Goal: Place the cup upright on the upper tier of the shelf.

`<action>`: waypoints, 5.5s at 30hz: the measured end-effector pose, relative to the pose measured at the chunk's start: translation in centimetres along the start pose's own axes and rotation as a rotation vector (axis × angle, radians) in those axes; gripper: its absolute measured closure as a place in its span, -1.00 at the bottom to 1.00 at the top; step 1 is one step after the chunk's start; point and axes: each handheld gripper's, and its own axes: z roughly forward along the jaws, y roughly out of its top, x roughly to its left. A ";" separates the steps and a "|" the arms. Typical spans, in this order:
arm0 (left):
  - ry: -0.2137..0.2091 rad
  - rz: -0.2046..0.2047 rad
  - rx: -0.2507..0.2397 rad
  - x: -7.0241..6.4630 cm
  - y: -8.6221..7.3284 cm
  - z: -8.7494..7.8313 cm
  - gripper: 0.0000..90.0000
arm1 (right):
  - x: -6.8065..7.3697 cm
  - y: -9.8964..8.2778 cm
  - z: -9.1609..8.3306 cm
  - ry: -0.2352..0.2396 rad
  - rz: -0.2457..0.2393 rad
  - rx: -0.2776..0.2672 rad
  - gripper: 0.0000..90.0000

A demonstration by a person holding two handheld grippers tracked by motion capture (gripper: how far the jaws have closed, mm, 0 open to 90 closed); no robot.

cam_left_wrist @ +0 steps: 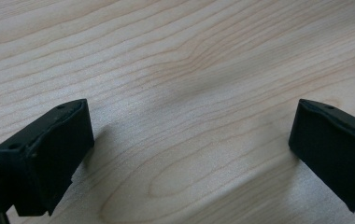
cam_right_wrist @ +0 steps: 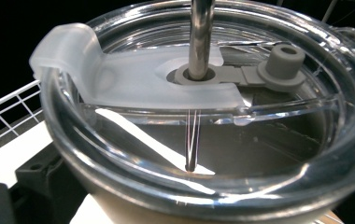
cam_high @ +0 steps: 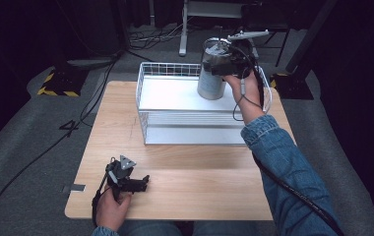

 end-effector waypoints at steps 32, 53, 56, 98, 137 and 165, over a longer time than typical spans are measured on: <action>-0.001 0.001 0.000 0.0 0.0 0.0 -0.99 | 0.1 -0.6 -1.4 0.018 -0.033 -0.048 -1.00; -0.001 0.005 -0.002 0.0 0.0 0.0 -0.99 | 1.1 -3.2 -9.3 0.106 -0.071 -0.127 -1.00; -0.001 0.006 -0.002 0.0 0.0 0.0 -0.99 | 1.2 -3.7 -10.1 0.113 -0.079 -0.126 -1.00; -0.006 0.009 -0.001 -0.1 0.0 0.0 -0.99 | 0.5 -18.5 -15.7 0.085 -0.133 0.024 -1.00; -0.006 0.009 -0.001 -0.1 0.0 0.0 -0.99 | 0.8 -32.2 -8.9 0.086 -0.040 0.162 -0.72; -0.006 0.009 -0.001 -0.1 0.0 0.0 -0.99 | 1.3 -35.1 -6.2 0.062 -0.072 0.275 -0.82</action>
